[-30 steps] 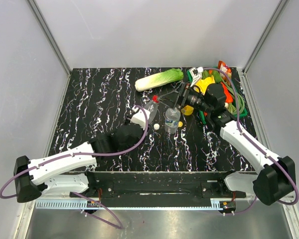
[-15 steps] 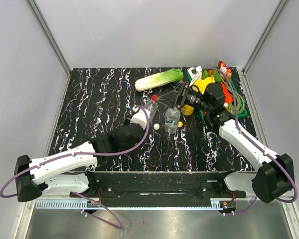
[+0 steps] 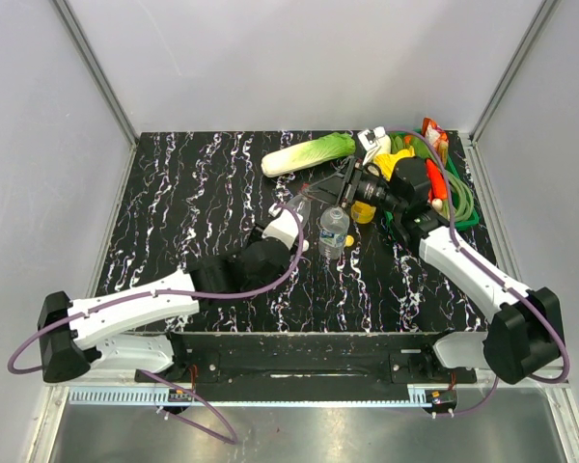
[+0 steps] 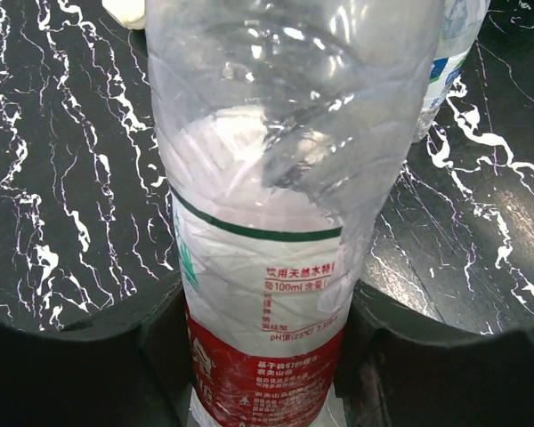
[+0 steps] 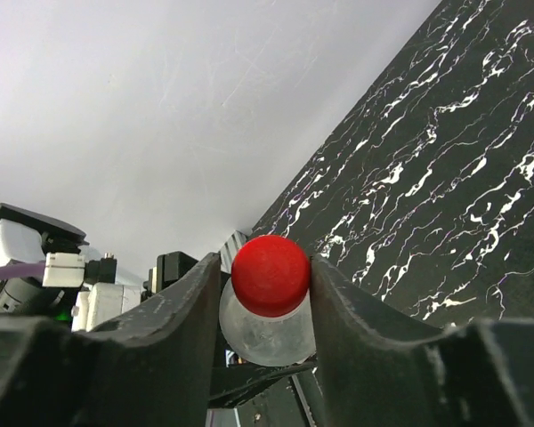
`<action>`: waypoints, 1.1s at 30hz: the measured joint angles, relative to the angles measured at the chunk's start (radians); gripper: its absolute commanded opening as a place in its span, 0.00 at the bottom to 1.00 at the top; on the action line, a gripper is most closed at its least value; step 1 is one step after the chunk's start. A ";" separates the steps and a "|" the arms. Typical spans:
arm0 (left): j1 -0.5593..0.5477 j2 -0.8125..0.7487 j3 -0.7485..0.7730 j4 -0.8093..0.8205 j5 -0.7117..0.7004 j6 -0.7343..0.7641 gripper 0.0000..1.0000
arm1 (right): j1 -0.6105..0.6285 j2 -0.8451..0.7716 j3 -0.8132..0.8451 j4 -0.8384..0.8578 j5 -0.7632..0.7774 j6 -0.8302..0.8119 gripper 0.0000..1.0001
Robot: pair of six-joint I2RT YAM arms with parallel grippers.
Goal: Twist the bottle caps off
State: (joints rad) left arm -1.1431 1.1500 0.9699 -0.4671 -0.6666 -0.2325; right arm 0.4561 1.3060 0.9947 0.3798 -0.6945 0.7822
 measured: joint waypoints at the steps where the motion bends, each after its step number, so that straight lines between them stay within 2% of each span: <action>1: -0.002 0.005 0.003 -0.003 -0.005 -0.001 0.36 | 0.000 0.003 0.002 -0.003 -0.002 0.000 0.40; 4: -0.005 0.015 0.013 -0.010 -0.021 -0.002 0.36 | -0.003 0.015 0.011 -0.003 -0.006 0.002 0.35; 8: -0.010 0.029 0.023 -0.016 -0.040 -0.004 0.36 | -0.005 0.018 0.013 -0.003 -0.006 0.004 0.56; 10: -0.014 0.041 0.026 -0.018 -0.053 -0.003 0.36 | -0.005 0.018 0.013 -0.003 -0.006 0.011 0.61; 13: -0.023 0.064 0.032 -0.023 -0.075 -0.003 0.36 | -0.004 0.018 0.013 -0.005 -0.006 0.016 0.61; 18: -0.036 0.089 0.047 -0.041 -0.111 -0.003 0.36 | -0.005 0.024 0.013 -0.011 -0.005 0.020 0.48; 22: -0.051 0.123 0.070 -0.071 -0.151 -0.006 0.36 | -0.006 0.039 0.017 -0.028 0.003 0.019 0.31; 26: -0.061 0.158 0.087 -0.091 -0.177 -0.018 0.35 | -0.008 0.039 0.017 -0.048 0.005 0.003 0.08; 28: -0.063 0.167 0.090 -0.098 -0.180 -0.025 0.35 | -0.008 0.039 0.017 -0.056 0.006 -0.003 0.00; 33: -0.064 0.169 0.091 -0.101 -0.179 -0.035 0.34 | -0.008 0.039 0.017 -0.060 0.005 -0.011 0.00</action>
State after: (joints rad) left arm -1.2072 1.3193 1.0607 -0.5678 -0.8455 -0.2672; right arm 0.4480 1.3449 1.0119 0.3199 -0.6891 0.7708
